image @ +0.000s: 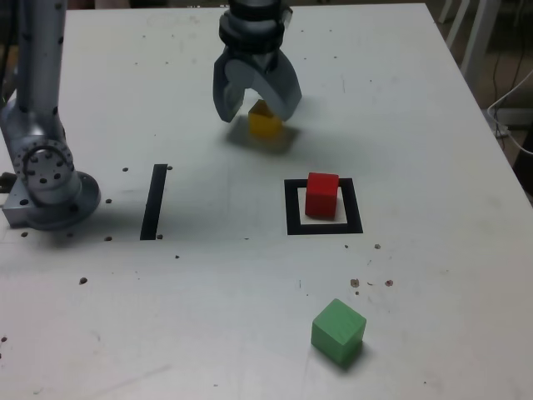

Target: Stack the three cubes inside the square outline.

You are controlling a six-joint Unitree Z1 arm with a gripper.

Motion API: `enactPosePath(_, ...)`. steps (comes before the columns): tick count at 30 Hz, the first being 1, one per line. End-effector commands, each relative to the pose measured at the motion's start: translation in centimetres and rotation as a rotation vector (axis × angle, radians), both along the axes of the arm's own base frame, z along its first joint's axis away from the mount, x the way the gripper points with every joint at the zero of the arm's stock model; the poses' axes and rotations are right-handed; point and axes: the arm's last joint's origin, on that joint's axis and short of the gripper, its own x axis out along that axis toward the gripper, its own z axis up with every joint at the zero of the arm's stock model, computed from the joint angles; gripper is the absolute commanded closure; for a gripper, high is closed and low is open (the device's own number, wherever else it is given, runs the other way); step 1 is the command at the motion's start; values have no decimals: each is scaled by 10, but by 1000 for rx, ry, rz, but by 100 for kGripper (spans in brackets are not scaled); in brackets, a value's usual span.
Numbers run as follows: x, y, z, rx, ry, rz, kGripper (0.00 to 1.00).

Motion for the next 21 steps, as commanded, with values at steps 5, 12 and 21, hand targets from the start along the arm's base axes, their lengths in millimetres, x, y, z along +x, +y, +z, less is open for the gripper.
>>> enactPosePath(5,7,-2,-8,5,-7,-12,58)
enactPosePath(12,10,-7,-12,8,-12,-20,73)
enactPosePath(21,10,-10,-13,8,-8,-14,73)
